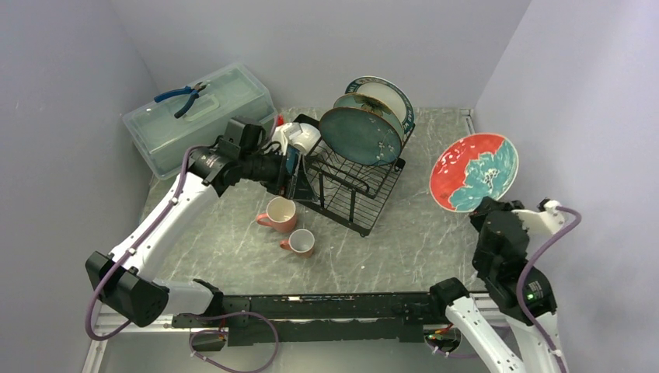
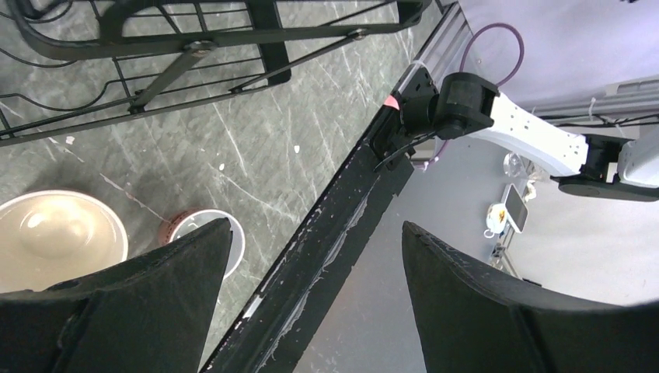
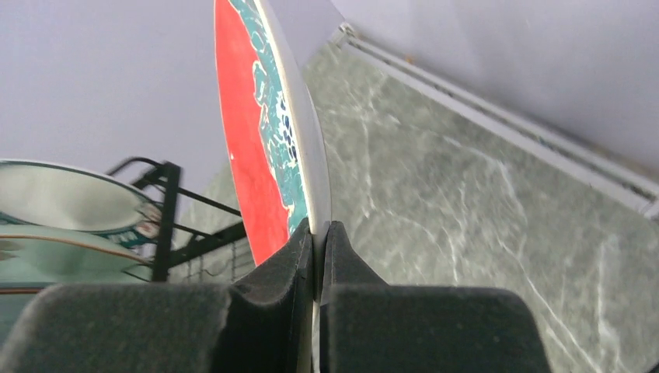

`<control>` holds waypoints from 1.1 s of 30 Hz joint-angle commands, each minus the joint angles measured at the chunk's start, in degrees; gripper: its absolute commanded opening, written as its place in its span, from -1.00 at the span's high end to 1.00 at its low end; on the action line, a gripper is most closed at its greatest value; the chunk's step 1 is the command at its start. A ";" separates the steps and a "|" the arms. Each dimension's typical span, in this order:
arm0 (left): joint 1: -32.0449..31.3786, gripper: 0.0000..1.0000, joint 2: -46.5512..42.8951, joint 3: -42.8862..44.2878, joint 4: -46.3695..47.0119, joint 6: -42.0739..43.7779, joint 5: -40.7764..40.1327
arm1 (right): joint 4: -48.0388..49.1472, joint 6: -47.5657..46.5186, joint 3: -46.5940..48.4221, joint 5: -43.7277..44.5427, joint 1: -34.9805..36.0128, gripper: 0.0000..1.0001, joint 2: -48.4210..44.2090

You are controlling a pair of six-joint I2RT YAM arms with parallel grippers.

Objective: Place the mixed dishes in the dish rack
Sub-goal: Pick up the plate at the center of the board.

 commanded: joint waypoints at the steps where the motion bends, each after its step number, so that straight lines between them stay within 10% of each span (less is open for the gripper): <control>1: 1.85 -0.71 0.39 3.66 1.31 -1.95 3.60 | 16.07 -9.18 10.80 -0.17 -0.01 1.00 2.80; 19: 5.06 -0.72 4.06 7.58 5.83 -7.77 9.23 | 5.72 -15.49 40.19 -17.43 0.19 1.00 16.06; 33: 5.21 -0.72 4.82 5.57 10.90 -11.96 16.79 | 1.45 -6.85 40.92 -31.21 0.63 1.00 17.37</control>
